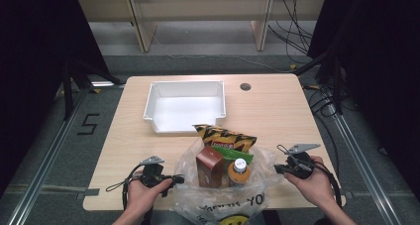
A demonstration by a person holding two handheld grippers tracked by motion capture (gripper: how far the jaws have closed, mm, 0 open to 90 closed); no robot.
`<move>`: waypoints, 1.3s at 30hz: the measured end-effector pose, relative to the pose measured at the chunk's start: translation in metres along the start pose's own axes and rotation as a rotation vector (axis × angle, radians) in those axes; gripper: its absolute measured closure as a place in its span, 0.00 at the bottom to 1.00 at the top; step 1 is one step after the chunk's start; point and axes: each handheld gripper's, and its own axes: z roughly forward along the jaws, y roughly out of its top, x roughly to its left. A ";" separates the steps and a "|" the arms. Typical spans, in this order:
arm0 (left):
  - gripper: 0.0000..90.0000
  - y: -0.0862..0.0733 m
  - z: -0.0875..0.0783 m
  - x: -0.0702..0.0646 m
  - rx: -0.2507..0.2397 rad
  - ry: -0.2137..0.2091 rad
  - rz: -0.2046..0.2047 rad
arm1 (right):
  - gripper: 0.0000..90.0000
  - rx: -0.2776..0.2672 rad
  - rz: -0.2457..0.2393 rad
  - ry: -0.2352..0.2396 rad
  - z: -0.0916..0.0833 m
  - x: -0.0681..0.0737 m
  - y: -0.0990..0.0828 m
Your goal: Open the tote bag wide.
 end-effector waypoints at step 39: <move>0.64 0.010 -0.024 -0.020 -0.141 0.070 0.178 | 0.95 -0.244 -0.072 0.137 -0.035 0.009 0.055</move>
